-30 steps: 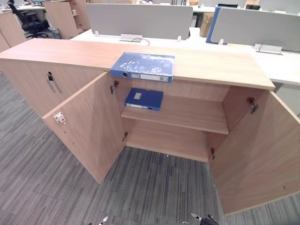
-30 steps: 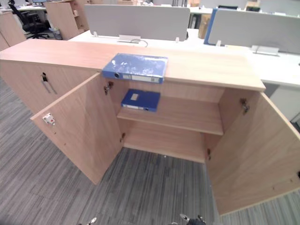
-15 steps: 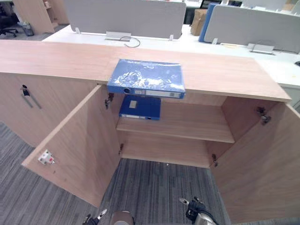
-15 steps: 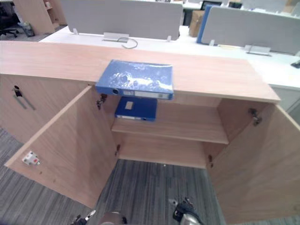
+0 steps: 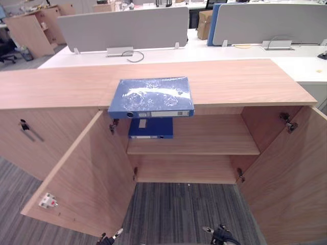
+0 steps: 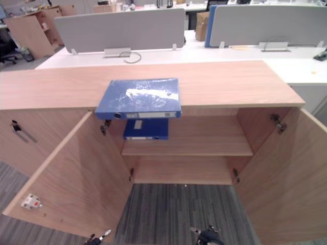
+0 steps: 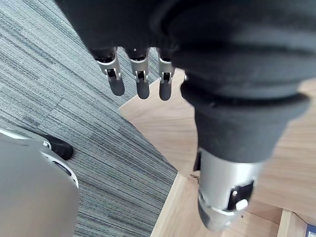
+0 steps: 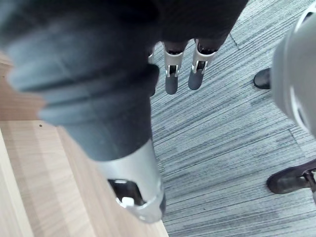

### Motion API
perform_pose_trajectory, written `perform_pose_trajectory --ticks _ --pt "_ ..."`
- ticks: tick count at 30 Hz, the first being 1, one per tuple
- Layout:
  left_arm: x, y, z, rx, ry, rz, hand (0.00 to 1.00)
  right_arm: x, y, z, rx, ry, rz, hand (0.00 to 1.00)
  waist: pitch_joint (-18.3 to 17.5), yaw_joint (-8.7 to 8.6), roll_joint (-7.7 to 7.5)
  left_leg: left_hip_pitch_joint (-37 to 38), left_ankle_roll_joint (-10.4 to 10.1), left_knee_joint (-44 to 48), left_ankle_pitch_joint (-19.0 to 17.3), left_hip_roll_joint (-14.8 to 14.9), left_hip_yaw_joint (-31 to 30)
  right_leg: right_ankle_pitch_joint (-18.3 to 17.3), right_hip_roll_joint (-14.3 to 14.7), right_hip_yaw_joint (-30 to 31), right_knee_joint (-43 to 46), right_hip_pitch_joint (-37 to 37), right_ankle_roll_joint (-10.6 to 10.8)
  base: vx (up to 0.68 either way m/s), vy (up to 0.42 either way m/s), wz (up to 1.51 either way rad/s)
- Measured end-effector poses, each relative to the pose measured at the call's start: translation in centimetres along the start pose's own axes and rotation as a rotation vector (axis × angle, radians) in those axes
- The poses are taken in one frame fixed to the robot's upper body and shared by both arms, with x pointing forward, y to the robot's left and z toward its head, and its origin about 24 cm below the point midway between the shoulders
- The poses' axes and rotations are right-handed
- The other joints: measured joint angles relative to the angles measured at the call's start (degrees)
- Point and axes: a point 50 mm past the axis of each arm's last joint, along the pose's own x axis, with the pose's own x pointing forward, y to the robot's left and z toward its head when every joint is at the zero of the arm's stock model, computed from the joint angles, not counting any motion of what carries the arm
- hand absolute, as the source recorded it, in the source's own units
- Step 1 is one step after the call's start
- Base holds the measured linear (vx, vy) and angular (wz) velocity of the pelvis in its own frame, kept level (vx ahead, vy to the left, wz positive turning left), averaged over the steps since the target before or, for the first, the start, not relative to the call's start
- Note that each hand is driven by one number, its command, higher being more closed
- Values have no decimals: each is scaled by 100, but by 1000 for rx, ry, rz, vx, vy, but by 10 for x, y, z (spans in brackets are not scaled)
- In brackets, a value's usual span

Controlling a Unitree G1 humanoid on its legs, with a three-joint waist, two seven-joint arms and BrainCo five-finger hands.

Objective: Walk over to the cabinet, pick up the folder, carry it to the office cabinet, place the folder inside the office cabinet, then close the office cabinet door

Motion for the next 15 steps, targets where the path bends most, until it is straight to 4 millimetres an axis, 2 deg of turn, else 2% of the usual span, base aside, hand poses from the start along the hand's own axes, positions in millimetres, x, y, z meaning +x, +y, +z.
perform_pose_trajectory --ticks 1,2,4,6,8,9,10,11,12,13,15 --pt "0 1 0 1 3 3 0 0 1 0 2 -1 2 0 21 -17 -26 96 14 -67 -12 -63 -8 -10 -126 22 480 -182 -25 23 146 -6" --pt "1 4 1 7 3 7 0 -1 4 -1 4 0 10 0 48 -76 -56 218 88 -104 -61 -201 -34 53 -403 39 1199 -463 -121 7 90 3" --pt "0 8 -4 7 18 13 0 -1 8 2 7 -15 22 0 35 -136 -75 285 150 -134 -74 -287 7 63 -662 -10 1684 -684 -195 -43 91 -2" --pt "0 9 -4 3 18 9 0 -1 12 4 6 -21 33 0 51 -151 -69 282 166 -145 -83 -268 -22 41 -672 -191 1513 -708 -175 -75 35 -1" --pt "0 8 -4 -4 21 7 0 -1 12 2 5 -16 33 0 52 -152 -64 271 154 -126 -79 -159 -110 -349 -510 -416 1077 -528 -122 -27 -69 0" --pt "0 7 -3 -16 20 5 0 -1 13 3 6 -16 36 0 69 -156 -33 242 110 -119 -92 -13 -141 -652 -281 -561 592 -444 -97 -36 -207 5" --pt "1 7 0 -20 14 4 0 -1 14 3 7 -18 42 0 157 -157 -84 237 25 -68 -113 117 -197 -691 -12 -592 -22 -356 -90 -57 -238 14" --pt "2 9 3 -17 4 6 0 -2 16 1 9 -14 46 0 210 -159 -172 214 -44 -13 -133 105 -240 -557 48 -589 -367 -302 -202 -80 -291 37" --pt "4 12 7 -12 -3 7 0 -2 15 -2 19 -3 42 0 245 -172 -331 162 -142 61 -184 91 -380 -470 52 -685 -494 -242 -140 -46 -163 39" --pt "3 12 5 -12 3 9 0 -2 13 -3 19 2 35 0 193 -179 -317 156 -143 51 -181 123 -484 -494 115 -745 -559 -212 -153 0 -246 37" --pt "2 12 3 -47 6 17 0 -2 14 -3 13 3 40 0 173 -183 -289 133 -370 -59 -78 391 -578 -558 395 -923 -681 -190 -231 46 -255 15"
